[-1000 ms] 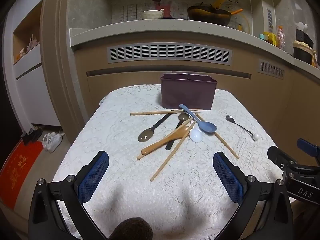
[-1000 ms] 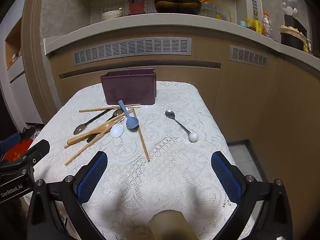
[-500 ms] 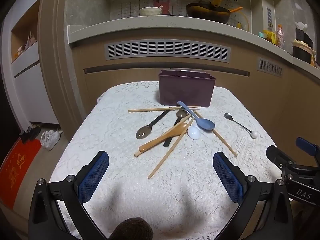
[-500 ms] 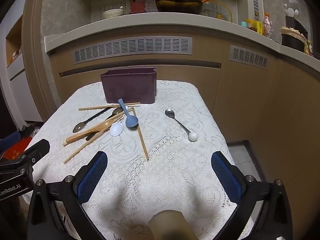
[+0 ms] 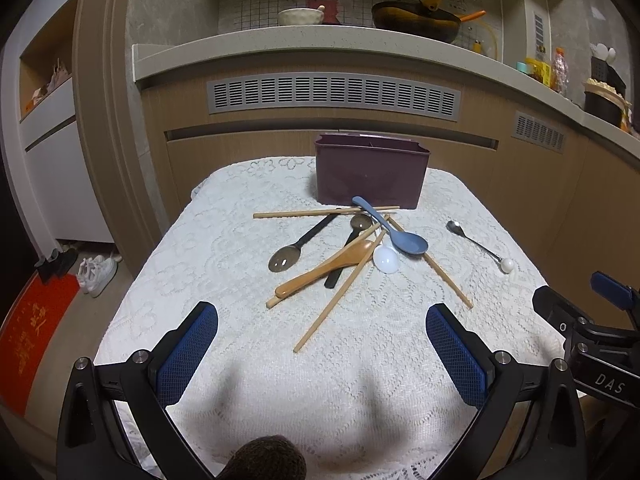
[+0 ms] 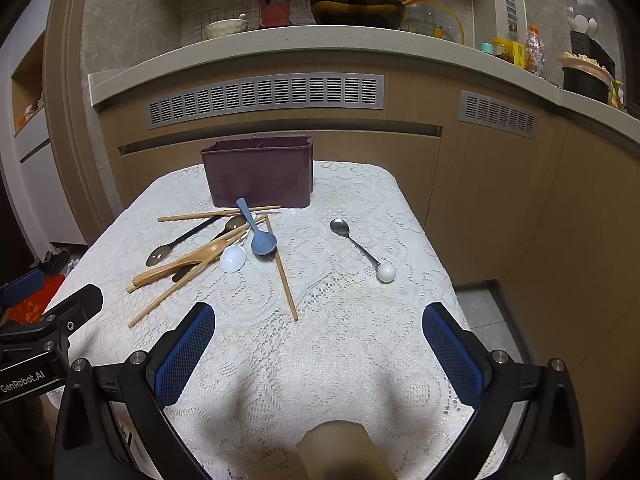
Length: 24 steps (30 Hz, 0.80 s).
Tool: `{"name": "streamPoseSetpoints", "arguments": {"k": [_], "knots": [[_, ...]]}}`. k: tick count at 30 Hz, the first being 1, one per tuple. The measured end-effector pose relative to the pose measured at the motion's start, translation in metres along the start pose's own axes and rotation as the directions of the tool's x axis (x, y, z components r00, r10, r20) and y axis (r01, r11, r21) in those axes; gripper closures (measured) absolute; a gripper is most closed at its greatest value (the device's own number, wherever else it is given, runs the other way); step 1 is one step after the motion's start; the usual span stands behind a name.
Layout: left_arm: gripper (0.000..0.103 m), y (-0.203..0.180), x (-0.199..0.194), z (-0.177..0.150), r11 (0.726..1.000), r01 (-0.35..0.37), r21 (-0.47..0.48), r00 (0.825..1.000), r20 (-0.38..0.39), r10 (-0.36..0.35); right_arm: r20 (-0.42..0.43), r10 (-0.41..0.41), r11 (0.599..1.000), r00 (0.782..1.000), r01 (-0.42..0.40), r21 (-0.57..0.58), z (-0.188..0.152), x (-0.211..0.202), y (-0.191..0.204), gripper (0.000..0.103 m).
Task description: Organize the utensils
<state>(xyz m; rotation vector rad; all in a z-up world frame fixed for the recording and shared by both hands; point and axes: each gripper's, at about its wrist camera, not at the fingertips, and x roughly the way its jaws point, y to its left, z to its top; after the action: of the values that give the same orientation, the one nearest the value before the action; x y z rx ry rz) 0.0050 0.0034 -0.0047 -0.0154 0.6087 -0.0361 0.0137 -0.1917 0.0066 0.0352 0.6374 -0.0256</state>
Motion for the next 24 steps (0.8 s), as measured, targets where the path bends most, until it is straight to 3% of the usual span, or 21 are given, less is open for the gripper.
{"name": "streamPoseSetpoints", "arguments": {"k": [24], "knots": [[0.000, 0.0028, 0.0001, 0.0015, 1.000, 0.005, -0.004, 1.000, -0.009, -0.005, -0.009, 0.008, 1.000, 1.000, -0.008, -0.001, -0.0027, 0.0031, 0.0023, 0.000]]}}
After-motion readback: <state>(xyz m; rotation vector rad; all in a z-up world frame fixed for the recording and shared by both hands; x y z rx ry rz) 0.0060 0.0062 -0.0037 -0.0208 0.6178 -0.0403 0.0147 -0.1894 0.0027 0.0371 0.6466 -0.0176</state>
